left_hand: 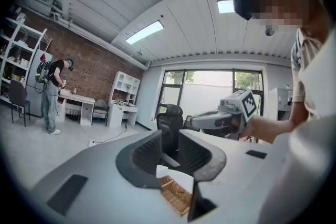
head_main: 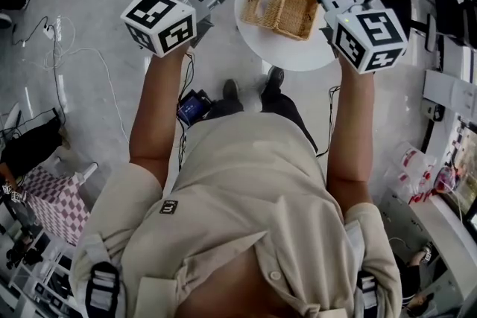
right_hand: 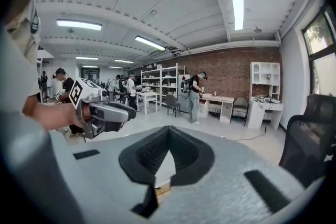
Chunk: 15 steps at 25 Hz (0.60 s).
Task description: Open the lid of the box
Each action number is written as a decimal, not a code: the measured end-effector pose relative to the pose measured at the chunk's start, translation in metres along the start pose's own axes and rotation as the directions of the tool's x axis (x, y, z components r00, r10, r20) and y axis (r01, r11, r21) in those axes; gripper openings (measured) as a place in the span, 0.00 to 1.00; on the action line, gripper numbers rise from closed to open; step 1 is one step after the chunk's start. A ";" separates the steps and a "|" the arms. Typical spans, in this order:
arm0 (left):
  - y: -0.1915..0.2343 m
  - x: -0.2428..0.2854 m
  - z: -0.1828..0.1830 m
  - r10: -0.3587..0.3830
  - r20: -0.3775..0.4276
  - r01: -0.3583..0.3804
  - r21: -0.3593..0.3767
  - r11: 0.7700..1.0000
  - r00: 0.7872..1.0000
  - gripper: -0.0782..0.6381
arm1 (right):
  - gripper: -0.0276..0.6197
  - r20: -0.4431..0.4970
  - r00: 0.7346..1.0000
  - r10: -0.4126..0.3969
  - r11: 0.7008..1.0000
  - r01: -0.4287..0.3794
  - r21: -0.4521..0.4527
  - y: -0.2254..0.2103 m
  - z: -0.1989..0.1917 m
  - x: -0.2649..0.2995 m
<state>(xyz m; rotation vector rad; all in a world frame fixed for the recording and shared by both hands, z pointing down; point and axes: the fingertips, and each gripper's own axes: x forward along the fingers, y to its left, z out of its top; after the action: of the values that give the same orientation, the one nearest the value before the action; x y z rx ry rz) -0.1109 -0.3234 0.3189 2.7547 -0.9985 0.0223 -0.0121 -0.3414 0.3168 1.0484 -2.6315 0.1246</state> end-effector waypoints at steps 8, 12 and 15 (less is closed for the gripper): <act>-0.027 -0.031 0.058 -0.017 0.089 0.013 0.042 0.999 0.996 0.23 | 0.03 0.057 0.998 -0.041 0.996 0.046 -0.074 0.017 0.049 -0.042; -0.039 -0.037 0.067 -0.025 0.086 0.020 0.059 0.998 0.996 0.23 | 0.03 0.071 0.996 -0.059 0.994 0.065 -0.087 0.021 0.058 -0.058; -0.045 -0.038 0.073 -0.035 0.092 0.029 0.066 0.997 0.995 0.23 | 0.03 0.078 0.995 -0.069 0.993 0.076 -0.093 0.021 0.065 -0.066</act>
<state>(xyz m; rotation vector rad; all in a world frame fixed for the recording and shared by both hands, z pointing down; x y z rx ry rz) -0.1159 -0.2803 0.2357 2.8539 -0.9932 -0.0806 0.0026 -0.2947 0.2355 1.1346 -2.6322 -0.0579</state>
